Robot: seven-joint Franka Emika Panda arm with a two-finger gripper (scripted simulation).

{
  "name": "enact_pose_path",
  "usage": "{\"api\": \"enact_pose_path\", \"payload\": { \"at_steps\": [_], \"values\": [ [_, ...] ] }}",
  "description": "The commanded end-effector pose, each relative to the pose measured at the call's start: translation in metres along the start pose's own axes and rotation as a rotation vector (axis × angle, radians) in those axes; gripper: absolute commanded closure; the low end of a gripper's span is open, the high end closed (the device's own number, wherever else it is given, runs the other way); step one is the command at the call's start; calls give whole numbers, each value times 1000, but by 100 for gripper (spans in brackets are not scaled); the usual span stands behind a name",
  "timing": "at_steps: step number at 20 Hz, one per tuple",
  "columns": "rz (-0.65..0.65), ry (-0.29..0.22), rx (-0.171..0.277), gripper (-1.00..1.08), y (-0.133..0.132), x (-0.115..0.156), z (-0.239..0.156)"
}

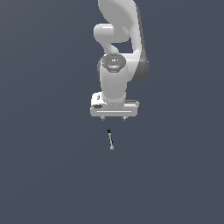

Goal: Pick up the object and move it to a goal position.

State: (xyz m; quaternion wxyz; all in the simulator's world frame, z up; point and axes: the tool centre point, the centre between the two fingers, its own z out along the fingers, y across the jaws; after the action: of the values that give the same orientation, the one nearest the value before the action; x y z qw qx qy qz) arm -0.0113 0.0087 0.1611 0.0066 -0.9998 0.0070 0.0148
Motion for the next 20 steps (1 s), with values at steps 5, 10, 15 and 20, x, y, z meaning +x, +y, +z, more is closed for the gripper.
{"api": "enact_pose_path", "payload": {
  "at_steps": [5,10,15,20],
  "values": [
    [-46,6,-6,-92,5,11,23],
    [-109,16,-12,-92,11,23,55],
    [-162,23,-15,-92,15,32,83],
    [-189,28,-16,-92,18,36,98]
  ]
}}
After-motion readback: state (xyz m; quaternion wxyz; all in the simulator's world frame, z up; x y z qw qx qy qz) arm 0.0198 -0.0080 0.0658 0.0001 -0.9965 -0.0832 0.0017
